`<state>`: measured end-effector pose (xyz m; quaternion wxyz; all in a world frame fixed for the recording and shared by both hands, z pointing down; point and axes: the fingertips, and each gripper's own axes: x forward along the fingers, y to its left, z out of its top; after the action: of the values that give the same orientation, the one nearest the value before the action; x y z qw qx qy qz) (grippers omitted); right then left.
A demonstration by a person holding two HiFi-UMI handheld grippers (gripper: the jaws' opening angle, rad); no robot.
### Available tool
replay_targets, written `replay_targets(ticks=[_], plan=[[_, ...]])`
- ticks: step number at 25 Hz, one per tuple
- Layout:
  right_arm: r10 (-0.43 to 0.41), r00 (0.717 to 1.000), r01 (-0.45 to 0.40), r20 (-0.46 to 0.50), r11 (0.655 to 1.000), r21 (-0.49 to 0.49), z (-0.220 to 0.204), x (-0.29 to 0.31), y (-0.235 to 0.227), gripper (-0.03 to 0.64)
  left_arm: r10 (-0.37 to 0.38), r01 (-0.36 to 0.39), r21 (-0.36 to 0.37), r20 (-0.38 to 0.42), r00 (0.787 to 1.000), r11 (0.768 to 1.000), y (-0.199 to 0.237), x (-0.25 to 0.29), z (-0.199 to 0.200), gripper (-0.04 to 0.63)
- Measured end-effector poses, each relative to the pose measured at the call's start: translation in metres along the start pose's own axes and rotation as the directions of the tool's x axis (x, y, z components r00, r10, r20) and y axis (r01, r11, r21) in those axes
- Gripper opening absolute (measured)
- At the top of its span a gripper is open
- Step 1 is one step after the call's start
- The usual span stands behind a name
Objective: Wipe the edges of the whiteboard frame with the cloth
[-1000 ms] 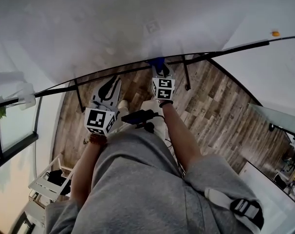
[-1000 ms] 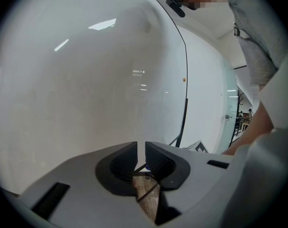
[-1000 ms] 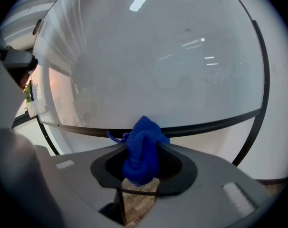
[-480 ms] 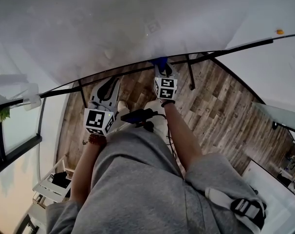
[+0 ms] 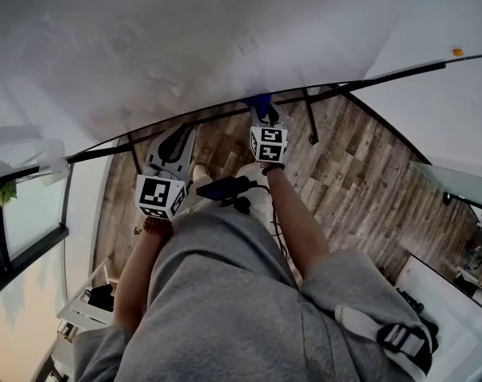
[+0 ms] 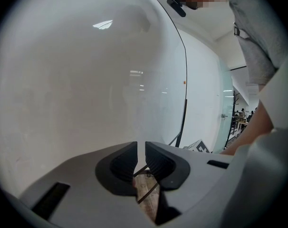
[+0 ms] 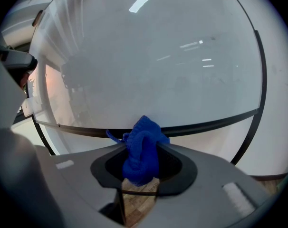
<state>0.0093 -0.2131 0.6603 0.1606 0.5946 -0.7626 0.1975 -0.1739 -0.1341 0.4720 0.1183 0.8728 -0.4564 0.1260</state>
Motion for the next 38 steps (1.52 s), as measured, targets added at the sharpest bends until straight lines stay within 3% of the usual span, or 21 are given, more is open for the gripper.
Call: replay_targets(ticks=[15,38], plan=[[-0.019,1.000,0.019,-0.005,1.000,-0.008,-0.001,0.001,0.031,0.144,-0.050,0.050,0.011,-0.006,0.999,0.999,0.018,-0.016,-0.005,0.057],[-0.002,1.000,0.001,-0.010,1.000,-0.025,-0.006,0.007,0.098,0.144,-0.006,0.006,-0.012,0.005,1.000,1.000,0.066,-0.068,-0.019,0.057]])
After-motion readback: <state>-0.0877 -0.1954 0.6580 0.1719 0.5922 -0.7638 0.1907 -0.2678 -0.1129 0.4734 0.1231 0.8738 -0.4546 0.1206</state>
